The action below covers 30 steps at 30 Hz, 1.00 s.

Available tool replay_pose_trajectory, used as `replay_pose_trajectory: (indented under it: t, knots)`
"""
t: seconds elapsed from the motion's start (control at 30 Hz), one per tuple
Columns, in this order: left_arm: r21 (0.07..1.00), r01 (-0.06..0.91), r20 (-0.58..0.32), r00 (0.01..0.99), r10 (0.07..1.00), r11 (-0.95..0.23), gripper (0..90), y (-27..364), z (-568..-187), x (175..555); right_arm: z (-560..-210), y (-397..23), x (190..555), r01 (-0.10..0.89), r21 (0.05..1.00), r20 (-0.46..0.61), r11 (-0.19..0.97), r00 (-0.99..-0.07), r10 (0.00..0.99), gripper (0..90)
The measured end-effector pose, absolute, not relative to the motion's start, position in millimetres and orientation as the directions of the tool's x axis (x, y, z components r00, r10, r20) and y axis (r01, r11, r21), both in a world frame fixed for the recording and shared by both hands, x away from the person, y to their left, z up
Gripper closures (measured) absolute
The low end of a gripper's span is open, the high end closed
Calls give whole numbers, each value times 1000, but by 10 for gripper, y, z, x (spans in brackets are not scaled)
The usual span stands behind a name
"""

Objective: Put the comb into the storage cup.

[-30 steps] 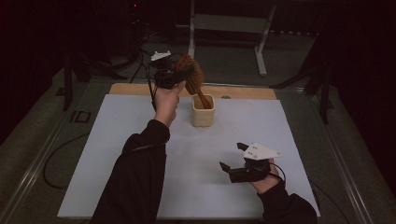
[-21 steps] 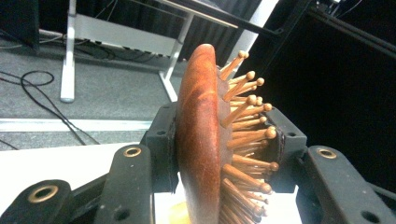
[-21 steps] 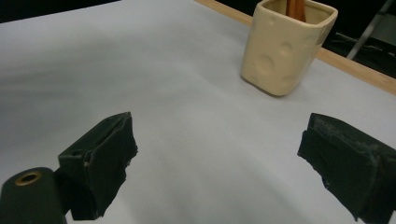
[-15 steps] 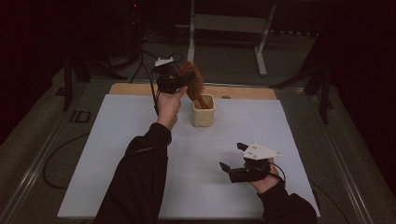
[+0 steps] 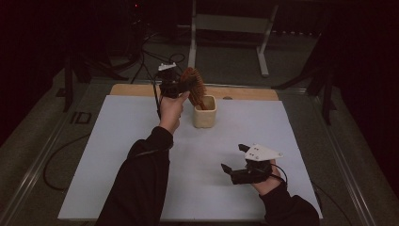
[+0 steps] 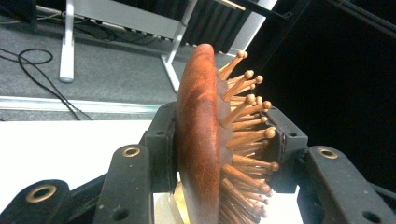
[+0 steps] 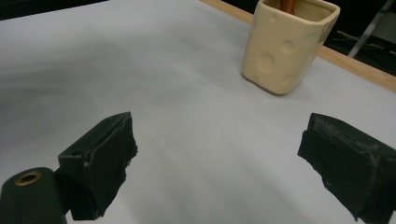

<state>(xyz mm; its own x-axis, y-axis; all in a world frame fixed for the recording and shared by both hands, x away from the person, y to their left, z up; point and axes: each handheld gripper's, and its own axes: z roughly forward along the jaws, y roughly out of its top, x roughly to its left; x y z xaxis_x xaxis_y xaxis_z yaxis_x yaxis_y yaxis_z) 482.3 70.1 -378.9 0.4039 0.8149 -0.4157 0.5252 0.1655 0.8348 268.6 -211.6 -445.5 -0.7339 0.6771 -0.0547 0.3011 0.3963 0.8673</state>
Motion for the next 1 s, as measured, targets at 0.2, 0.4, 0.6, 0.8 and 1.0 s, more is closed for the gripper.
replay_pose_trajectory:
  t: [0.2, 0.4, 0.6, 0.8, 1.0]
  knots:
    - [829, 540, -410, 411, 814, 145, 532, 687, -3859, 4844, -4461, -2117, 2694, 301, 867, -52, 396, -736, 675, 93]
    - [834, 534, -405, 425, 810, 136, 519, 650, -3902, 4841, -4470, -2118, 2702, 302, 865, -54, 401, -739, 671, 93]
    - [829, 544, -403, 418, 815, 130, 491, 665, -3901, 4856, -4476, -2115, 2705, 301, 859, -61, 413, -742, 668, 93]
    - [813, 569, -408, 408, 817, 122, 314, 691, -3892, 4878, -4480, -2105, 2702, 307, 859, -56, 411, -740, 670, 93]
    - [821, 564, -395, 453, 799, 86, 63, 765, -3852, 4829, -4475, -2118, 2707, 300, 860, -61, 412, -743, 667, 93]
